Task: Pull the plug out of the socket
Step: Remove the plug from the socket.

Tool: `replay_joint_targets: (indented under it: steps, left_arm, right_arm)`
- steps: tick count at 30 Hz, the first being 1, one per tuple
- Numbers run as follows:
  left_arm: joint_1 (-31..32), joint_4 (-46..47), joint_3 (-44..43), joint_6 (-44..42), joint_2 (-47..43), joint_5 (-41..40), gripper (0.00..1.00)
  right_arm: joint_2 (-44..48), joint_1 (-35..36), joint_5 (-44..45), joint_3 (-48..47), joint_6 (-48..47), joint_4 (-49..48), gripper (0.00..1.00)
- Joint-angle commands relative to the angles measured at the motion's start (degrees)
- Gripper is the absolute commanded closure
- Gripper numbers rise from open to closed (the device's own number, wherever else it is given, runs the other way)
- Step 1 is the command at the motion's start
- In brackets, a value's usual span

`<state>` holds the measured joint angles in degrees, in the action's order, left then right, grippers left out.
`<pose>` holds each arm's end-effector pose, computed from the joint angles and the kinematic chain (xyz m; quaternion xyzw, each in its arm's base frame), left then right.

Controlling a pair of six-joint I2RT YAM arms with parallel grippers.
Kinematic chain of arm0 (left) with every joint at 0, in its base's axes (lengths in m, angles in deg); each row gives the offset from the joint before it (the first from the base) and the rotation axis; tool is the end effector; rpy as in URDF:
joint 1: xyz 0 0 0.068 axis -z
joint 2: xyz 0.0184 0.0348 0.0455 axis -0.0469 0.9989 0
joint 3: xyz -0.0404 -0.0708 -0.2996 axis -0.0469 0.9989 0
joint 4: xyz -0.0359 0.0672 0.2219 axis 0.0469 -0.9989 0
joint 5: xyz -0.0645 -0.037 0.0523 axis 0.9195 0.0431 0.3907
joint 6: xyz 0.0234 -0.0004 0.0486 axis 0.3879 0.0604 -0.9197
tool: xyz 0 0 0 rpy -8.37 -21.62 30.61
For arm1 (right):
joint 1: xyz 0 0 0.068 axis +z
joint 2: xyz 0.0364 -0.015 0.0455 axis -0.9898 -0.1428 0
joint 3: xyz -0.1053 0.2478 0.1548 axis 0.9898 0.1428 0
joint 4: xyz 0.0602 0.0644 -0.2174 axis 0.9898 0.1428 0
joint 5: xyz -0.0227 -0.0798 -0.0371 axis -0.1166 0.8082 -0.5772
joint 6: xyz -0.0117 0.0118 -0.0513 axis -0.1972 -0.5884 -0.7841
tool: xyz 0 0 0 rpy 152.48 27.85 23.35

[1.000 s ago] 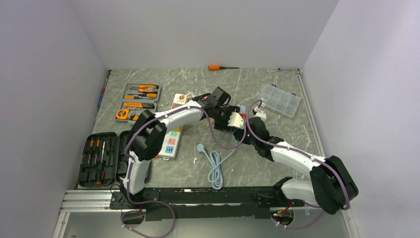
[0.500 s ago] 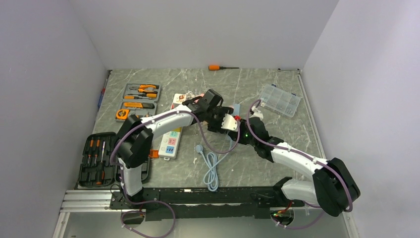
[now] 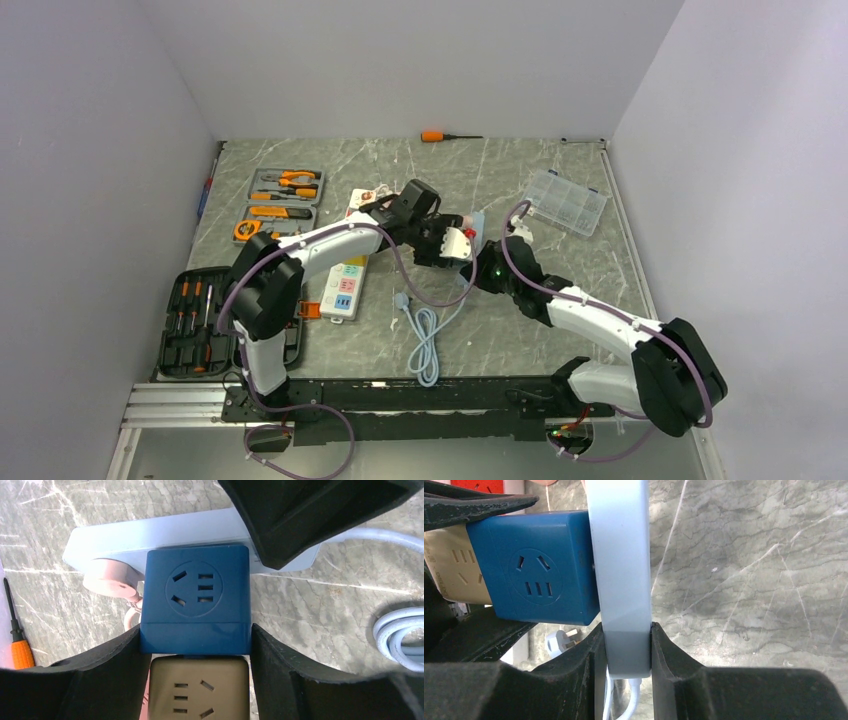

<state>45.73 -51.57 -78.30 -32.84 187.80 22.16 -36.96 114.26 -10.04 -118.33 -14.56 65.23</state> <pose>0.2786 -0.2806 0.2820 0.7557 0.5169 -0.1493 0.3733 0.1685 0.1027 0.2382 0.1460 0.8882 0.2431 0.3615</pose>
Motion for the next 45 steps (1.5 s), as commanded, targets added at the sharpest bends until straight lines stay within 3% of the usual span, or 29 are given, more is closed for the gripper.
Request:
replay_joint_targets:
  steps: [1, 6, 10, 15, 17, 19, 21, 22, 36, 45]
  left_arm:
    - [-9.6, -11.6, 1.1, -1.2, -5.9, -15.2, 1.0]
    - [-10.6, -11.4, 1.1, -4.6, -6.0, -15.7, 1.0]
    - [-11.1, -14.0, -5.0, -1.5, -2.9, -14.7, 1.0]
    - [-7.2, -14.9, -8.0, 1.4, -0.8, -12.7, 0.98]
    - [-5.9, -16.1, -8.0, 3.0, -0.2, -10.8, 0.81]
    - [-4.7, -16.9, -7.4, 4.4, 0.3, -8.8, 0.54]
    - [-3.9, -16.0, -5.7, 4.7, 0.2, -7.2, 0.06]
    - [-3.6, -15.4, -4.9, 4.4, 0.0, -6.1, 0.01]
    - [0.6, -16.4, -14.0, 2.8, 8.9, 0.8, 0.0]
    - [3.3, -11.4, -16.8, 0.6, 9.2, -1.9, 0.0]
  right_arm:
    - [-1.5, -3.7, 17.5, 1.6, 4.1, 17.6, 1.0]
    - [-3.0, -3.1, 18.3, 0.9, 4.0, 17.8, 1.0]
    - [-3.8, -2.1, 18.7, 0.7, 4.2, 17.6, 1.0]
    - [-3.4, -0.6, 18.4, 1.0, 4.2, 16.0, 1.0]
    - [-3.5, -0.2, 18.2, 0.8, 4.0, 15.7, 1.0]
    - [-3.0, 0.3, 18.1, 0.9, 3.5, 14.8, 1.0]
    - [-2.5, 0.8, 18.0, 0.9, 3.2, 14.2, 1.0]
    - [-2.3, 1.0, 17.9, 0.8, 3.0, 14.0, 1.0]
    - [-1.0, 2.1, 14.5, 0.9, 0.1, 8.7, 1.0]
    - [-0.1, 2.1, 13.5, 0.3, -2.0, 6.6, 1.0]
